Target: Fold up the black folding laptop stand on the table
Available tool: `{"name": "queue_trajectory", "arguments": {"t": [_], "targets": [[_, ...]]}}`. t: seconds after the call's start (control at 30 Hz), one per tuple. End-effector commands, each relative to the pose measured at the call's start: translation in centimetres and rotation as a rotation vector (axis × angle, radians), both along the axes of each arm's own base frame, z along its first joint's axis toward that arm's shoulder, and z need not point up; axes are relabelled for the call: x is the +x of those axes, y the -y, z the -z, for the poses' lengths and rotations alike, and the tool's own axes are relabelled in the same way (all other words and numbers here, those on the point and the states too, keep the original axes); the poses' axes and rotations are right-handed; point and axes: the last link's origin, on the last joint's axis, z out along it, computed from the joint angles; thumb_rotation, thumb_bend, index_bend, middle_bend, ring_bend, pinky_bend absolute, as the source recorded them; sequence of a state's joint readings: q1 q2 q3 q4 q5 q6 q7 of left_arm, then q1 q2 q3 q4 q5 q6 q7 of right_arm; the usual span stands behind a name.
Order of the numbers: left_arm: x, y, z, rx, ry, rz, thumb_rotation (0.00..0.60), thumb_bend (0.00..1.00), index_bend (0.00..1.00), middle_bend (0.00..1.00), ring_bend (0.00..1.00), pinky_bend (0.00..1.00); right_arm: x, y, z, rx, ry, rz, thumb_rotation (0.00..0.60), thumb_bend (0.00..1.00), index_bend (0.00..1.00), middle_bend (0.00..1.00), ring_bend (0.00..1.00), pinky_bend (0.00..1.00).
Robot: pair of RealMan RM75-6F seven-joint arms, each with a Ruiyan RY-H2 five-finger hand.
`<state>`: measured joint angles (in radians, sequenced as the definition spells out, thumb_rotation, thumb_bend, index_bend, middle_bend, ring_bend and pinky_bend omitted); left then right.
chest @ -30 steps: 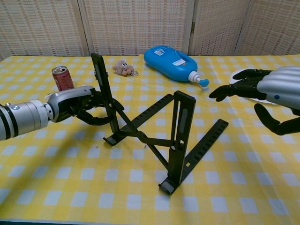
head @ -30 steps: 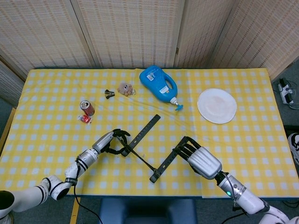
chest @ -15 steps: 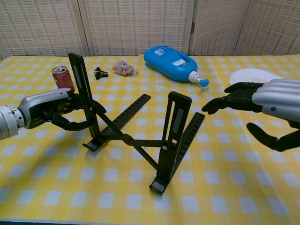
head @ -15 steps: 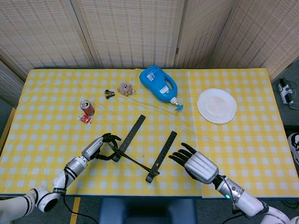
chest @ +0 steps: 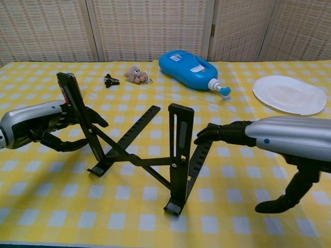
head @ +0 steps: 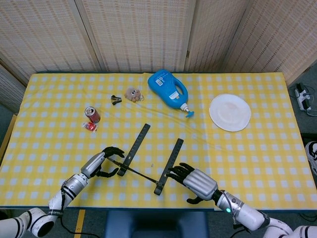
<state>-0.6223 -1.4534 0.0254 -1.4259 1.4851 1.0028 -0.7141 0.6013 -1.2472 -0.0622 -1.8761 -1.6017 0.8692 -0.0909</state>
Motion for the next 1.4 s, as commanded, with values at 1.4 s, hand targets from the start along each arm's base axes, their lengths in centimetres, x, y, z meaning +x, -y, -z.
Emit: {"name": "queue_trajectory", "arguments": {"t": [1.4], "targets": [[-0.4,-1.6,-7.6,0.26,-0.202,0.167,0.6,0.43,0.14,0.13,0.03,0.0,-1.0,6.9,-3.4,-0.348,0.579,0.445,0.6,0.21,0.0,0.0,0.0,0.0]]}}
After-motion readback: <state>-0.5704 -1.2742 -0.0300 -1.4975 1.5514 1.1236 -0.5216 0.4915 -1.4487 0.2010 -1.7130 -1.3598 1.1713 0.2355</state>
